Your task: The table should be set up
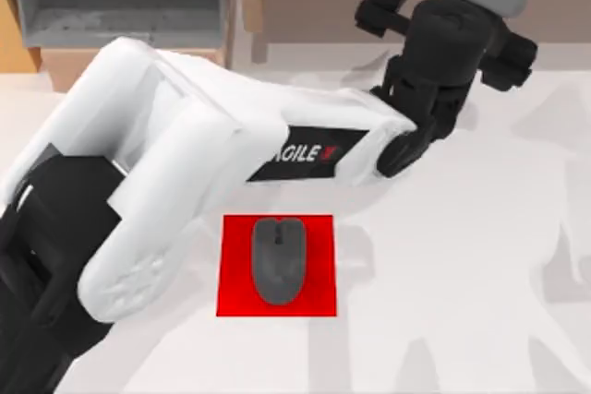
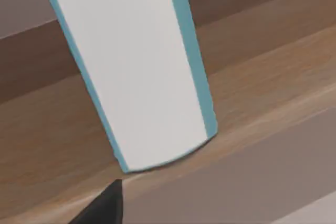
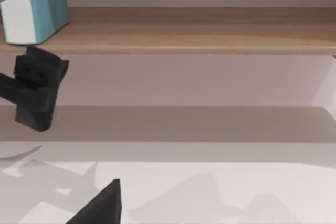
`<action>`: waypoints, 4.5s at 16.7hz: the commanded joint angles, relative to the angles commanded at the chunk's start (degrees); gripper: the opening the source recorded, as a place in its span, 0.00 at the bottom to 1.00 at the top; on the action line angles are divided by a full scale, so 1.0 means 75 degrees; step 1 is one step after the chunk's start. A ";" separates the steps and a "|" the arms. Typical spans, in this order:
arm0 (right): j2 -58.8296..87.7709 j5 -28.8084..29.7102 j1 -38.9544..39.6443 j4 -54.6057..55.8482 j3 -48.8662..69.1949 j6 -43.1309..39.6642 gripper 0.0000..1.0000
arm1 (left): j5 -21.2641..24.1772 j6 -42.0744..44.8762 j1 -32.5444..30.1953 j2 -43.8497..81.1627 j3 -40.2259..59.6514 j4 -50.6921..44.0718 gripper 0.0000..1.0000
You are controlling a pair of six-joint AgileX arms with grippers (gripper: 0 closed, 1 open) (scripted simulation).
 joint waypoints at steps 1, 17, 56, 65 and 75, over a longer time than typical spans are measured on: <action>0.0000 0.0000 0.0000 0.0000 0.0000 0.0000 1.00 | -0.0444 -0.0306 -0.0100 0.0209 0.0647 -0.0154 1.00; 0.0000 0.0000 0.0000 0.0000 0.0000 0.0000 1.00 | -0.2379 -0.1333 0.0027 0.1309 0.3742 -0.1015 1.00; 0.0000 0.0000 0.0000 0.0000 0.0000 0.0000 1.00 | -0.2548 -0.1301 -0.0209 0.0619 0.2776 -0.0822 0.00; 0.0000 0.0000 0.0000 0.0000 0.0000 0.0000 1.00 | -0.2520 -0.0976 -0.0222 0.0149 0.2254 -0.0620 0.00; 0.0000 0.0000 0.0000 0.0000 0.0000 0.0000 1.00 | -0.0577 0.2496 0.0072 -0.3260 -0.2701 0.0347 0.00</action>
